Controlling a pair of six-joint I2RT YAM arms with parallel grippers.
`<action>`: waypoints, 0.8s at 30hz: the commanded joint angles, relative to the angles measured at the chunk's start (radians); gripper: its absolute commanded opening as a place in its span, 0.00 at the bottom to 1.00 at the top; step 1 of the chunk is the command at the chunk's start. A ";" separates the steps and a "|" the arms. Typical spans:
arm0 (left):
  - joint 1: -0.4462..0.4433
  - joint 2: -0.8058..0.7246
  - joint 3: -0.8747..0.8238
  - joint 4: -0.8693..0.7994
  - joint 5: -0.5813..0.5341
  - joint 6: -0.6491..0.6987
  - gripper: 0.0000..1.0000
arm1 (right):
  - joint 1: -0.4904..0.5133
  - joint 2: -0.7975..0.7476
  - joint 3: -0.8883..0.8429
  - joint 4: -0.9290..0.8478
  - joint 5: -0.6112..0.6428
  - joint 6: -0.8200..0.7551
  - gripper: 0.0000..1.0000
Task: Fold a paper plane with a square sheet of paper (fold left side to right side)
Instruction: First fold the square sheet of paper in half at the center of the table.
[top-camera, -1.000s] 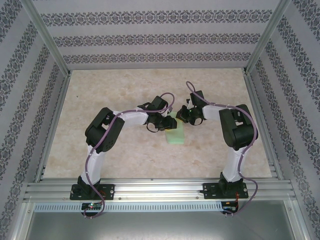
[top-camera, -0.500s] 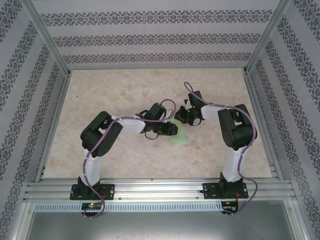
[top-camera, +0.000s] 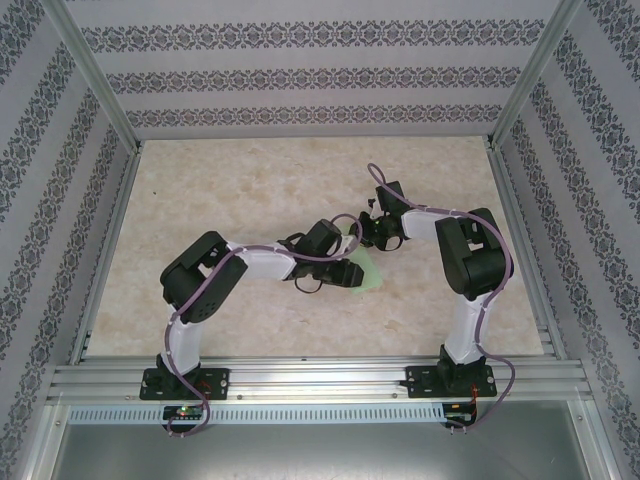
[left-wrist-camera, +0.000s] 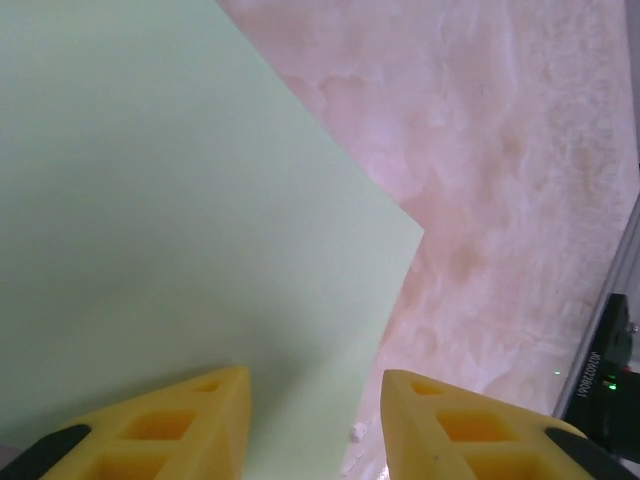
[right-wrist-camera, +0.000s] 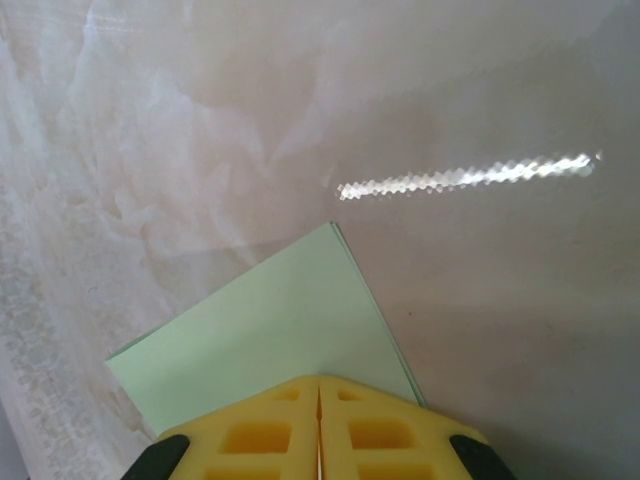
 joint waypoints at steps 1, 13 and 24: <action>-0.066 0.010 -0.022 -0.088 0.028 -0.020 0.41 | -0.005 0.056 -0.002 -0.051 0.105 -0.026 0.09; -0.102 -0.058 -0.134 0.002 0.018 -0.095 0.43 | -0.006 0.057 0.000 -0.035 0.086 -0.024 0.09; 0.015 -0.222 -0.133 0.048 0.035 -0.152 0.53 | 0.006 0.000 -0.004 -0.007 0.058 -0.012 0.10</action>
